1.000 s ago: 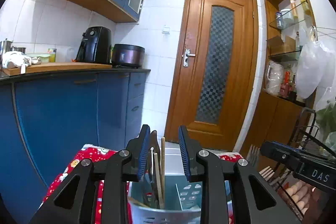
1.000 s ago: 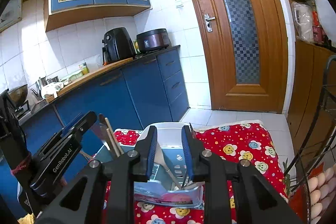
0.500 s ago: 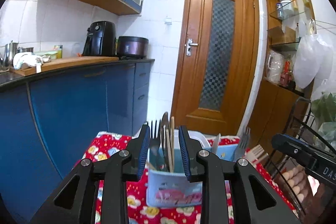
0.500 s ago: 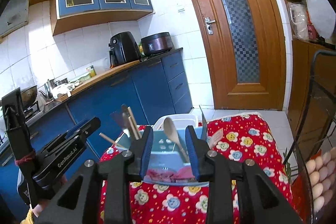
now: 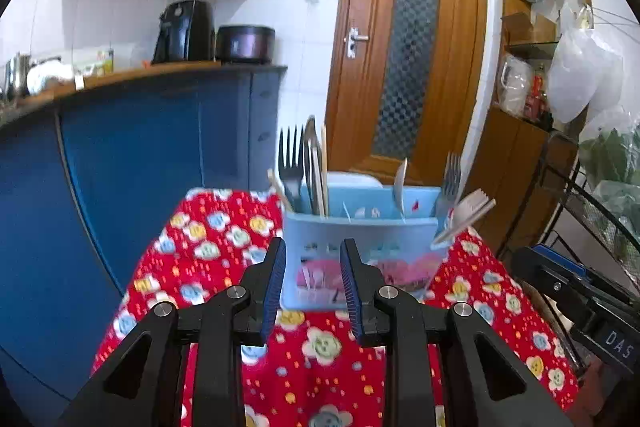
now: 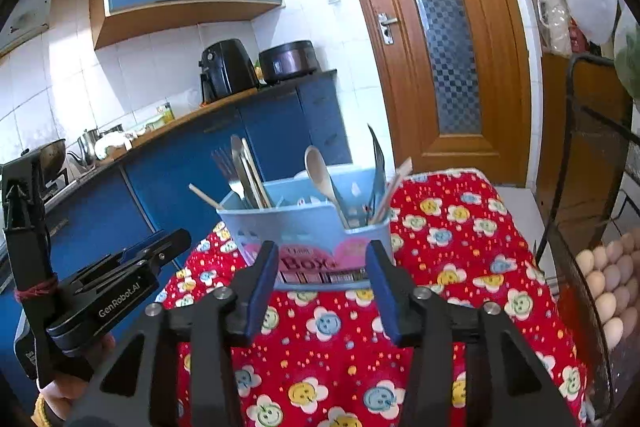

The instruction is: Organize utensils

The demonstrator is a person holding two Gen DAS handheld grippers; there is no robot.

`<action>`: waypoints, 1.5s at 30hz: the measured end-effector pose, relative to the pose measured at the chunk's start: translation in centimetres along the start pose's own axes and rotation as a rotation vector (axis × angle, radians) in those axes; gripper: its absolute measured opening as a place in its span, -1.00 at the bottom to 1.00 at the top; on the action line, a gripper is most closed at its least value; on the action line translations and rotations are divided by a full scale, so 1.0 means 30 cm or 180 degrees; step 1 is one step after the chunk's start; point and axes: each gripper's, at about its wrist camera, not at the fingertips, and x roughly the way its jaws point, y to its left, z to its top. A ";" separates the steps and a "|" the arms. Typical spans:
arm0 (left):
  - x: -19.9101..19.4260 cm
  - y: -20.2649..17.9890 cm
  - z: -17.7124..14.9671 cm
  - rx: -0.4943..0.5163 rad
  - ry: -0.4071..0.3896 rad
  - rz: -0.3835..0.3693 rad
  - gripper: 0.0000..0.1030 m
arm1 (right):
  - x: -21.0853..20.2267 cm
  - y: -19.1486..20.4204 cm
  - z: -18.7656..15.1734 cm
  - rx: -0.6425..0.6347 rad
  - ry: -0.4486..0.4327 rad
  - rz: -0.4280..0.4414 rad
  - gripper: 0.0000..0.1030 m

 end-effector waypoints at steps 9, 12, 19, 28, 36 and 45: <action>0.064 0.024 -0.079 -0.0070 0.0240 0.0007 -0.38 | 0.066 -0.027 -0.099 0.0078 0.0204 -0.0021 0.24; 0.083 0.020 -0.108 -0.0048 0.0258 0.0035 -0.30 | 0.089 -0.029 -0.127 -0.0004 0.0213 -0.0137 0.30; 0.124 0.013 -0.160 0.0031 0.0239 0.0183 -0.29 | 0.135 -0.053 -0.185 -0.0046 0.0266 -0.0270 0.39; 0.150 -0.009 -0.209 0.0167 0.0209 0.0240 -0.29 | 0.160 -0.063 -0.226 -0.0057 0.0279 -0.0354 0.40; 0.153 -0.012 -0.220 0.0166 0.0196 0.0246 -0.29 | 0.153 -0.057 -0.232 -0.0109 0.0207 -0.0376 0.41; 0.153 -0.013 -0.224 0.0163 0.0179 0.0269 -0.29 | 0.155 -0.055 -0.234 -0.0125 0.0210 -0.0377 0.42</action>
